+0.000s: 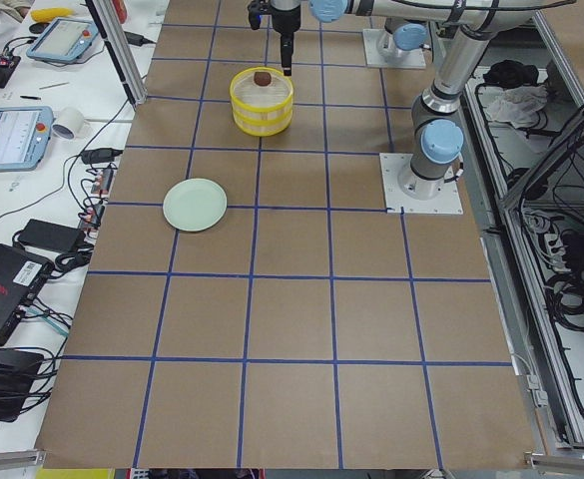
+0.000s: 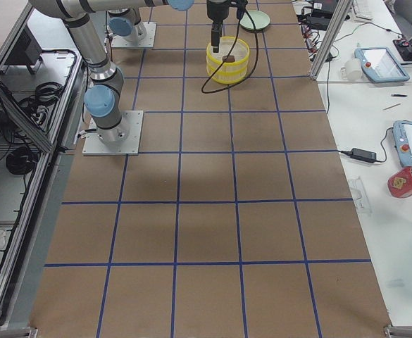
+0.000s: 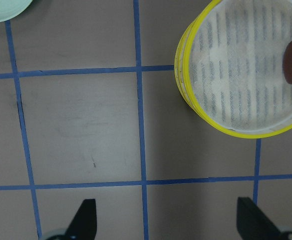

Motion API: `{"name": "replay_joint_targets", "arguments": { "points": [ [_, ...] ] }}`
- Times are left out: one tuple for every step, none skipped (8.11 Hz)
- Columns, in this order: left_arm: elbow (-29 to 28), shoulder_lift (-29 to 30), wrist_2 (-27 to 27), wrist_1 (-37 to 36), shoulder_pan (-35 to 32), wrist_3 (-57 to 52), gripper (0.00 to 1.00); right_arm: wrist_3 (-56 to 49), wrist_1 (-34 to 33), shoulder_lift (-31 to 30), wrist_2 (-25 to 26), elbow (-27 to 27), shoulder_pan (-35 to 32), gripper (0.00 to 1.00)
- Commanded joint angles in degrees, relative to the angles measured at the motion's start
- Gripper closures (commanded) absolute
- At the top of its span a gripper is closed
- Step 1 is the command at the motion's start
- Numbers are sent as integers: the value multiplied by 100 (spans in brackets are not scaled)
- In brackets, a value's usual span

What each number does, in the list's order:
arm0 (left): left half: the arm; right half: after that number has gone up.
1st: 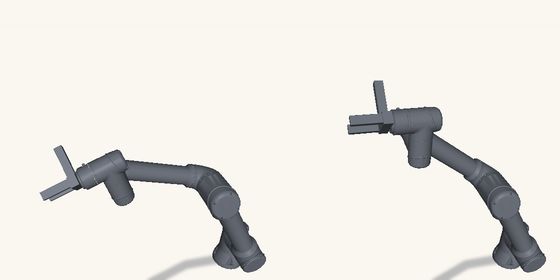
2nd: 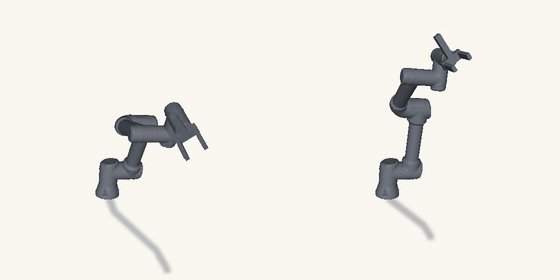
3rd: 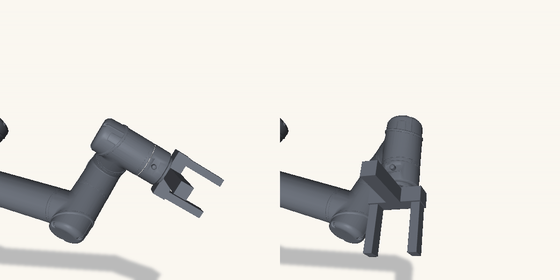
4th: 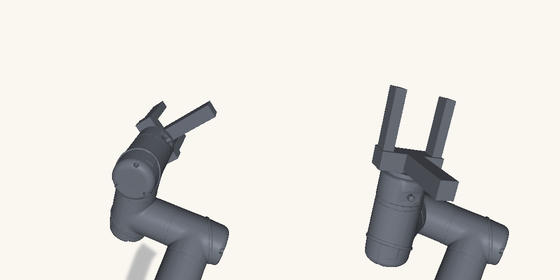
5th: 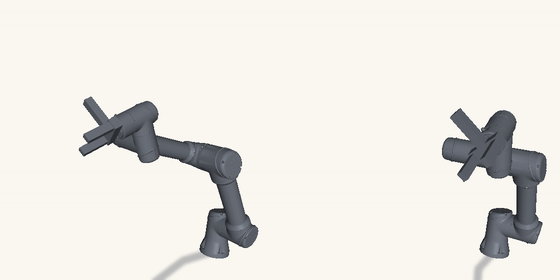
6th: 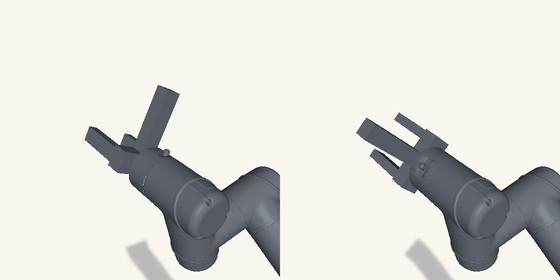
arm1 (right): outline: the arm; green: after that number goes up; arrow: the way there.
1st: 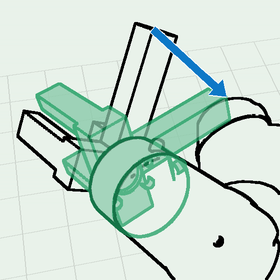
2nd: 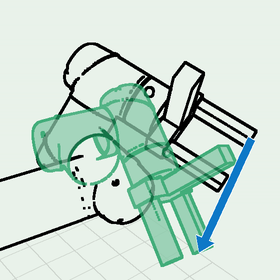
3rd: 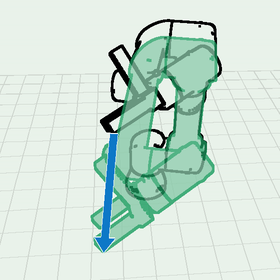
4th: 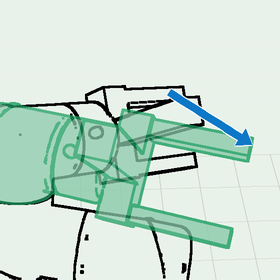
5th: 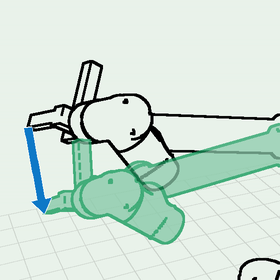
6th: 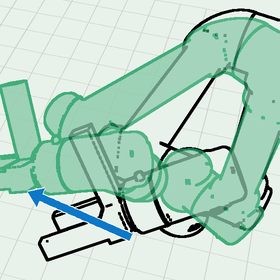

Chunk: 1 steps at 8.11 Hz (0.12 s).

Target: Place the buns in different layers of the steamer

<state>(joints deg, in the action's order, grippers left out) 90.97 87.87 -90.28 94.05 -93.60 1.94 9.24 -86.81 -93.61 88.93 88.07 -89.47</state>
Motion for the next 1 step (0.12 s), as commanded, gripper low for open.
{"name": "replay_joint_targets", "arguments": {
  "points": [
    [8,-25,11,70,0,0,0,-27,-2,9,1,0,0,0]
  ]
}}
